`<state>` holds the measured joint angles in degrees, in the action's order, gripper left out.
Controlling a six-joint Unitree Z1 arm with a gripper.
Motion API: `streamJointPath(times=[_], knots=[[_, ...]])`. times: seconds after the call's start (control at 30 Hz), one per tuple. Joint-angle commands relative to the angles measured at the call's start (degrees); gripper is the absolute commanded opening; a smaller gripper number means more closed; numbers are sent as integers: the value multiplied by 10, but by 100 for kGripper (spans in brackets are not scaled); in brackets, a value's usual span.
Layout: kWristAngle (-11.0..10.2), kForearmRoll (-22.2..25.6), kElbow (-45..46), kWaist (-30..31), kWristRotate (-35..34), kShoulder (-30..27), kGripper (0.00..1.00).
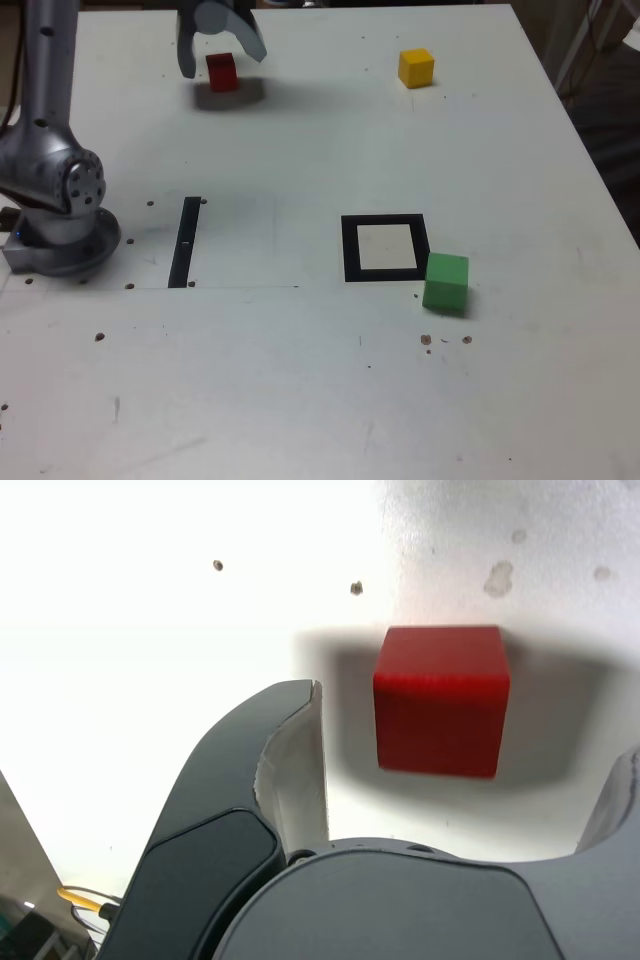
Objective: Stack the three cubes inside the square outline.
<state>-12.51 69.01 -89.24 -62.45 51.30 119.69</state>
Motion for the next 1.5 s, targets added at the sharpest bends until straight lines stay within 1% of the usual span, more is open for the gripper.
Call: streamJointPath(times=[0.0, 0.2, 0.33, 0.43, 0.67, 0.8, 1.17, 1.47], knots=[[-1, -2, -7, -3, 1, 9, 97], [-1, 3, -28, -9, 0, 31, 94], [-2, 13, -48, -9, -3, 42, 89], [-3, 22, -62, -9, -8, 46, 81], [-9, 34, -75, -9, -23, 55, 60], [-9, 37, -78, -9, -26, 62, 52], [-5, 39, -87, -9, -27, 73, 39], [0, 41, -87, -9, -27, 72, 38]])
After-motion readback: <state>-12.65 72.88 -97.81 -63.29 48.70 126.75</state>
